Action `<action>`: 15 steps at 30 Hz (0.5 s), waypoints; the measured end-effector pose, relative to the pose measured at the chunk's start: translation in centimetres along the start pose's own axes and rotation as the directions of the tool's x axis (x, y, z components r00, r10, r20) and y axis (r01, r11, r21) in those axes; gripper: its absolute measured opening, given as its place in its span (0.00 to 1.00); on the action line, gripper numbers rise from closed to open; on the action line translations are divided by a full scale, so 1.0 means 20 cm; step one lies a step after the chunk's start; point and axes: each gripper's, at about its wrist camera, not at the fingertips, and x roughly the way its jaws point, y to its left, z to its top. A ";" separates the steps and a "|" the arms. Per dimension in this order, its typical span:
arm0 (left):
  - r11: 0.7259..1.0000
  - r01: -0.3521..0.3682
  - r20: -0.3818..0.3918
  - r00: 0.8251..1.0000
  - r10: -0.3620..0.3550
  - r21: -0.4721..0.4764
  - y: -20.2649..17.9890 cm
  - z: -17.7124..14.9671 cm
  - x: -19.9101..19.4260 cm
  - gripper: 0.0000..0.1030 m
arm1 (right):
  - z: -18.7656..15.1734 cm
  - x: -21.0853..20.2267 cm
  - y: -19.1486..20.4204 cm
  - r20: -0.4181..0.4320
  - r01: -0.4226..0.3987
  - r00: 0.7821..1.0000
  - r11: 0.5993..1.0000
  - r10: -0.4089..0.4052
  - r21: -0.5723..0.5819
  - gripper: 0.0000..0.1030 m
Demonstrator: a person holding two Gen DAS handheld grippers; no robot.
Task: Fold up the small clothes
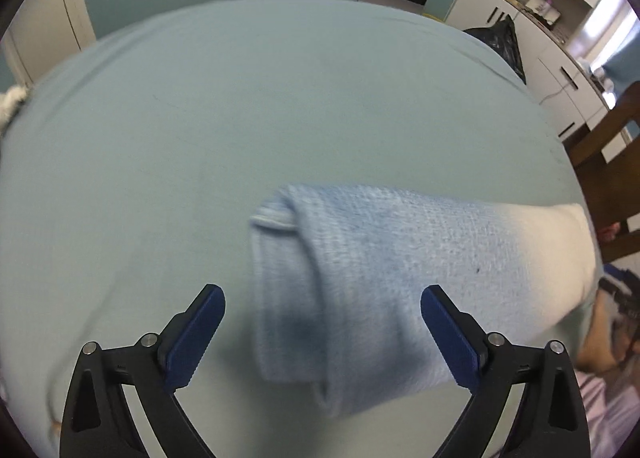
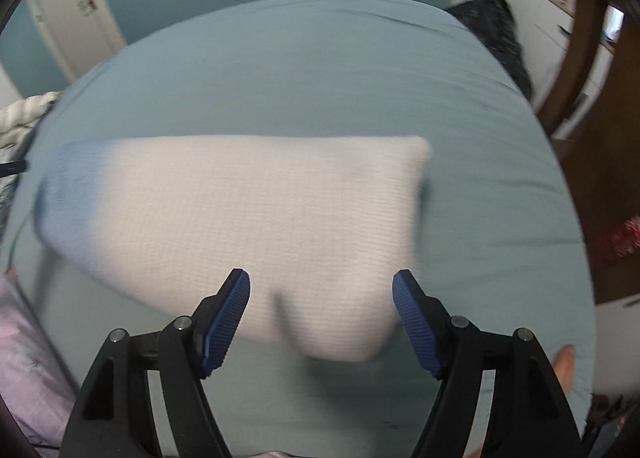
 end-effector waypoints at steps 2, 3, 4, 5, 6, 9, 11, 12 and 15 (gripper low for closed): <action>0.999 0.029 -0.069 0.997 -0.032 -0.044 -0.01 0.02 0.15 0.96 | -0.05 -0.01 0.15 0.012 -0.005 1.000 1.000 0.005 -0.028 0.68; 0.998 0.031 -0.097 0.995 -0.037 -0.063 -0.01 0.02 0.21 0.94 | -0.05 0.00 0.16 0.014 0.001 1.000 0.999 0.000 -0.038 0.68; 0.996 0.026 -0.127 0.991 -0.037 -0.086 0.00 0.00 0.28 0.74 | -0.05 0.00 0.19 0.015 0.005 1.000 0.999 -0.004 -0.050 0.68; 0.993 0.035 -0.159 0.986 -0.052 -0.109 0.02 0.00 0.34 0.43 | -0.05 0.01 0.21 0.013 0.002 1.000 0.998 -0.001 -0.056 0.68; 0.984 0.087 -0.172 0.978 -0.114 -0.156 0.05 -0.01 0.38 0.35 | -0.06 0.01 0.22 0.014 -0.003 1.000 0.998 0.004 -0.056 0.68; 0.945 0.158 -0.106 0.975 -0.195 -0.285 0.14 0.01 0.33 0.19 | -0.07 0.03 0.23 0.001 -0.004 1.000 0.998 0.004 -0.062 0.68; 0.927 0.225 -0.042 0.968 -0.248 -0.298 0.19 0.05 0.23 0.17 | -0.08 0.05 0.22 -0.012 0.014 1.000 0.998 -0.015 -0.063 0.68; 0.924 0.262 -0.015 0.961 -0.276 -0.279 0.20 0.06 0.17 0.17 | -0.08 0.05 0.21 -0.016 0.017 1.000 0.998 -0.018 -0.053 0.68; 0.928 0.272 -0.006 0.959 -0.283 -0.254 0.19 0.05 0.16 0.17 | -0.07 -0.01 0.17 0.001 -0.039 0.999 0.999 0.039 0.019 0.68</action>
